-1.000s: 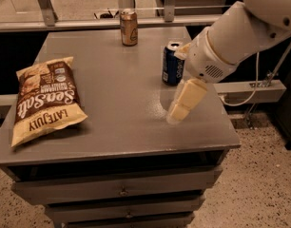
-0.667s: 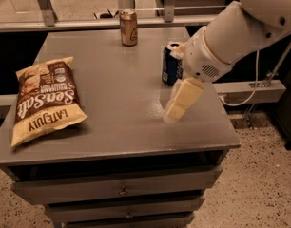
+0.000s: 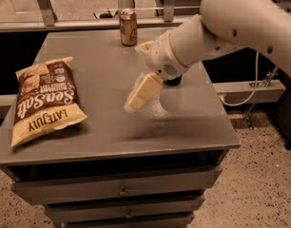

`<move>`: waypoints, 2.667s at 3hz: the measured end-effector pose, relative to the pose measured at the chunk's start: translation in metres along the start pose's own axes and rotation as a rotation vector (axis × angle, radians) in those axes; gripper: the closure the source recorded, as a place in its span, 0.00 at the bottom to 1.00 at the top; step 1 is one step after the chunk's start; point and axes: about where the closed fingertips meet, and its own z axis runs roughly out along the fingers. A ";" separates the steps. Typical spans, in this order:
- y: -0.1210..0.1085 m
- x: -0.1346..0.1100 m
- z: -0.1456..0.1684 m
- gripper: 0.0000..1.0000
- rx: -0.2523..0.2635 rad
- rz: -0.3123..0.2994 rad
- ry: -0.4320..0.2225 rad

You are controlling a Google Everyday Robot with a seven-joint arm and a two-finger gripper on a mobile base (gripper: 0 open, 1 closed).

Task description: Move brown chip bag near orange can

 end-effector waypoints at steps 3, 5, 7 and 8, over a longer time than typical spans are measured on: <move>0.008 -0.043 0.115 0.00 -0.075 0.152 -0.116; 0.043 -0.067 0.157 0.22 -0.192 0.203 -0.131; 0.041 -0.067 0.149 0.82 -0.155 0.228 -0.121; 0.032 -0.071 0.123 0.69 -0.089 0.215 -0.099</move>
Offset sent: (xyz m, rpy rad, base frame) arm 0.0365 0.1142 -0.0505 0.1770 0.1136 -0.0564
